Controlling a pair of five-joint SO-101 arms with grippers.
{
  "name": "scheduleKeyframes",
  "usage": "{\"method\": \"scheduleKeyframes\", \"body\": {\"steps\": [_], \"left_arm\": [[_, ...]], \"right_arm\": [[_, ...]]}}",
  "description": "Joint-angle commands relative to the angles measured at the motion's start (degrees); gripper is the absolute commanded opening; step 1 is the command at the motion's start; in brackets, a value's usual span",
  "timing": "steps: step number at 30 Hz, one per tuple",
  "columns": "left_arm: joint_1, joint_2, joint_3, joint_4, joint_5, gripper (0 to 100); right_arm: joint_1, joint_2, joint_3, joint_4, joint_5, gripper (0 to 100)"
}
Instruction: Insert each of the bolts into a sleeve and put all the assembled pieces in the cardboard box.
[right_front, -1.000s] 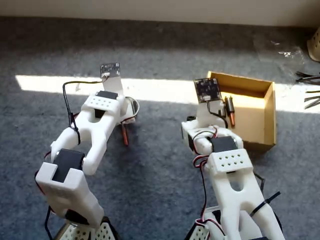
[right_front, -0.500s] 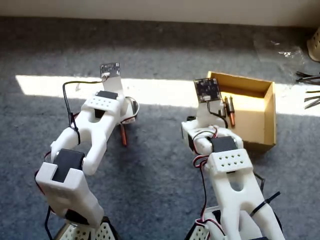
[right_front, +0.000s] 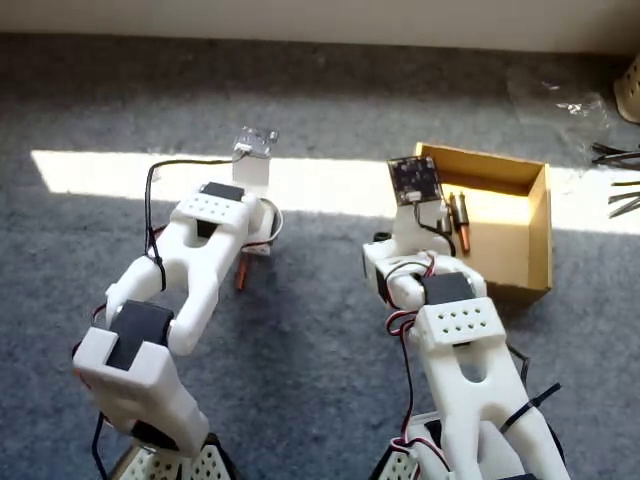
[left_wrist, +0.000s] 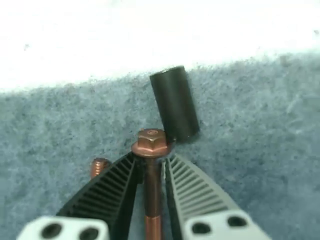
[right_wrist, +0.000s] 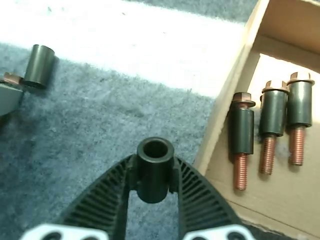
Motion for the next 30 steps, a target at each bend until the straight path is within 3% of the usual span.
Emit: {"method": "scheduleKeyframes", "body": {"steps": [1,9,21,30], "left_arm": [[1.7,-10.1,0.2,-0.5,-2.8,0],[1.7,-26.1,6.5,-0.7,-7.9,0],[1.6,-48.3,13.2,-0.7,-7.9,0],[5.8,-66.4,21.1,-0.8,-7.9,0]], "right_arm": [[-0.9,-1.9,-0.3,-4.6,-0.5,0.5],[-6.9,-9.0,0.3,-4.9,-0.4,0.5],[-10.7,-33.0,15.2,-5.1,-0.1,0.5],[-10.7,-37.9,25.5,-16.0,-0.1,0.5]]}}
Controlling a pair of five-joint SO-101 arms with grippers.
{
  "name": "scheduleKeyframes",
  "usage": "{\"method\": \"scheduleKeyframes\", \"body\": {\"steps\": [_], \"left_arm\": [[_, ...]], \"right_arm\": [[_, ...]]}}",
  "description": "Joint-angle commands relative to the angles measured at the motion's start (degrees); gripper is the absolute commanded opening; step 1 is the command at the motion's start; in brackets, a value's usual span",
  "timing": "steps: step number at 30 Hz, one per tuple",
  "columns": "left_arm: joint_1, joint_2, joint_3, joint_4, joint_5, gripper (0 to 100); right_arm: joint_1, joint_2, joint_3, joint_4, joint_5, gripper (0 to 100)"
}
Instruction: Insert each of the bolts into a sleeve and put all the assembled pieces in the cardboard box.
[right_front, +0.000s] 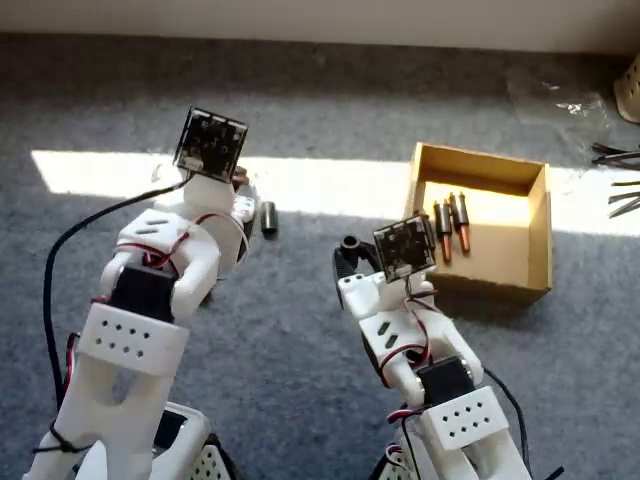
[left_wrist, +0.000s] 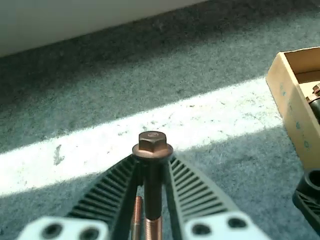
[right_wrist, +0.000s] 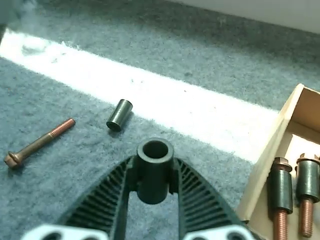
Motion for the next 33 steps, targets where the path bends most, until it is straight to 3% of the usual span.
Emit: {"method": "scheduleKeyframes", "body": {"steps": [1,8,14,23,30,33], "left_arm": [[4.2,-8.2,0.9,-0.8,-0.4,0],[8.2,-18.2,4.3,-4.5,-0.4,0],[8.5,-25.3,9.8,-10.1,-0.4,0],[8.5,-33.9,11.4,-10.5,-0.3,0],[10.0,-37.2,12.0,-10.5,-0.1,0],[14.3,-38.2,13.7,-10.6,-0.2,0]], "right_arm": [[-0.5,-1.5,0.5,-3.7,-0.1,0.5],[-1.7,-1.7,2.0,-9.2,-0.1,0.5],[-7.3,-1.7,4.7,-14.5,-0.1,0.5],[-10.2,-1.5,4.8,-22.5,0.0,0.5],[-14.5,-1.6,4.8,-23.2,0.2,0.5],[-17.2,-1.6,4.9,-23.1,7.6,0.5]]}}
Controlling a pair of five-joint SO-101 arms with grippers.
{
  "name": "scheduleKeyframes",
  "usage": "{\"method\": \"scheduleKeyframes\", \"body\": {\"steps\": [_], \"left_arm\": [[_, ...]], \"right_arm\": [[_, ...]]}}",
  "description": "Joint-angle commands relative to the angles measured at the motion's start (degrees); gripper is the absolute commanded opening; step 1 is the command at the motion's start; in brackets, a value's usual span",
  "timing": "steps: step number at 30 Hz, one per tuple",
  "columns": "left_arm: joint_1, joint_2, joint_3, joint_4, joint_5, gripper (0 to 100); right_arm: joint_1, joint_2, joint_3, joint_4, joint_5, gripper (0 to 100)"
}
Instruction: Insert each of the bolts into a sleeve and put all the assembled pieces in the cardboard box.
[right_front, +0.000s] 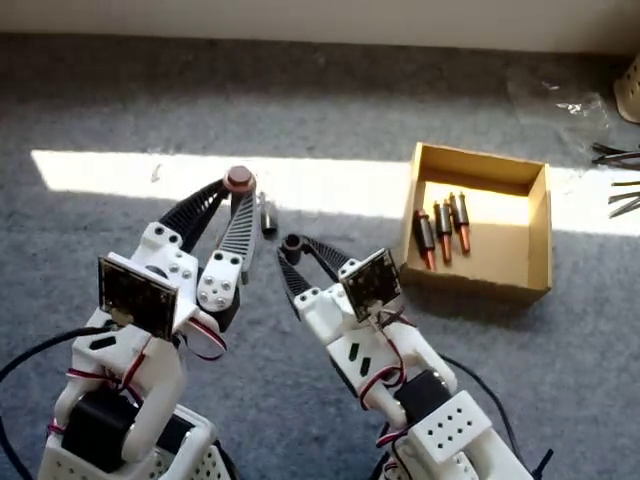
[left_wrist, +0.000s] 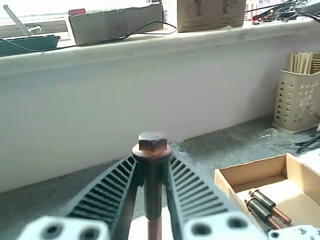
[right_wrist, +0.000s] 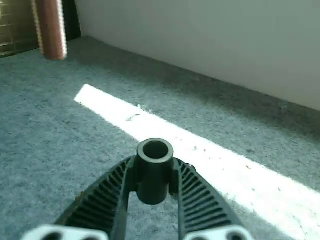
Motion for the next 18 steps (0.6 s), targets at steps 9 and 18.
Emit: {"method": "scheduleKeyframes", "body": {"steps": [9,18], "left_arm": [[6.8,-1.3,8.3,-9.1,-0.2,0],[6.3,-1.4,9.2,-10.1,7.8,0]], "right_arm": [[-1.5,-1.1,3.6,-1.9,10.8,0.5],[-0.3,-1.1,3.6,-1.9,8.0,0.5]]}}
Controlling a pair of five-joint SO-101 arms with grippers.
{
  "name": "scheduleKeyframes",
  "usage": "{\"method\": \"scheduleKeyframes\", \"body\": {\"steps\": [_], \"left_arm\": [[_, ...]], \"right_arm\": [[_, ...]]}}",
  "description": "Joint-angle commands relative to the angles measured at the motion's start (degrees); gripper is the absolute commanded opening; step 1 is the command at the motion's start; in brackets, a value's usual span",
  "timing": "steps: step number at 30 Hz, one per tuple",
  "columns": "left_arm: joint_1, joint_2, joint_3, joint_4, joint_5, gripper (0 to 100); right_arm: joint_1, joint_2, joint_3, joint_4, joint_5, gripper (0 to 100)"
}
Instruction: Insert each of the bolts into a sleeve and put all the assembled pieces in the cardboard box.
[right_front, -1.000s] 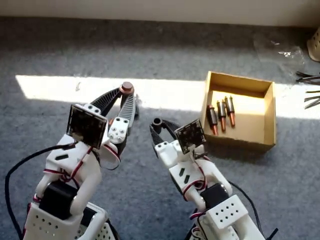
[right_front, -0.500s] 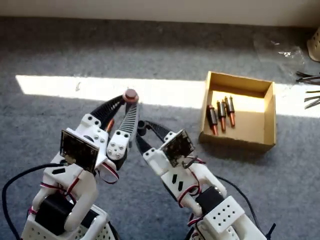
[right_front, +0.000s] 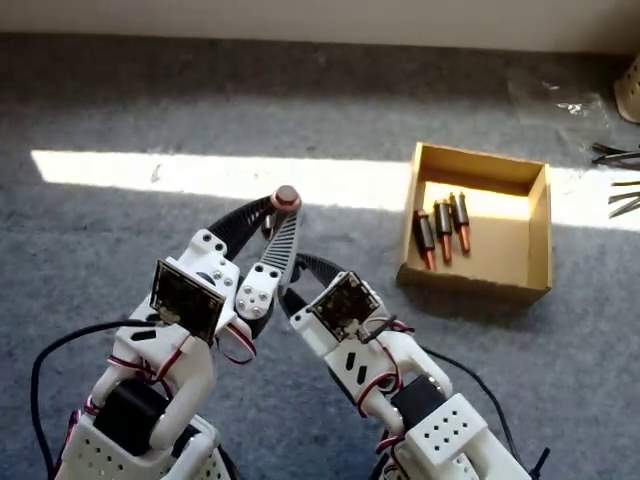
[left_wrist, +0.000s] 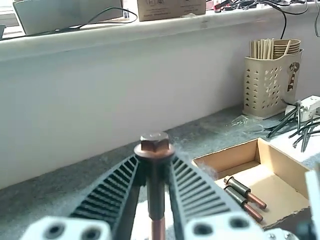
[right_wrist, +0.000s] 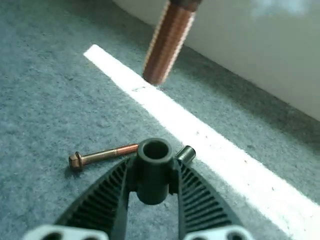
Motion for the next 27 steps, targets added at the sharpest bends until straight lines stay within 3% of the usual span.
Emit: {"method": "scheduleKeyframes", "body": {"steps": [1,4,13,19,23,27], "left_arm": [[0.4,-0.7,-0.5,-1.6,7.8,0],[0.3,-0.7,-0.4,-1.6,8.6,0],[0.3,-0.7,3.6,-2.1,8.8,0],[-4.1,-0.7,6.4,-8.0,9.0,0],[-6.3,-0.7,7.3,-9.7,14.9,0],[-7.2,-0.7,7.3,-9.7,15.4,0]], "right_arm": [[0.7,-0.9,-0.7,-1.7,-4.7,0.5],[0.8,-0.9,-0.8,-1.7,-8.8,0.5],[0.8,-0.9,-0.5,-1.6,-9.1,0.5],[0.8,-0.9,-0.4,-1.5,-9.8,0.5],[0.8,-0.9,-0.7,-1.4,-15.8,0.5],[1.8,-0.9,-0.8,-1.4,-16.2,0.5]]}}
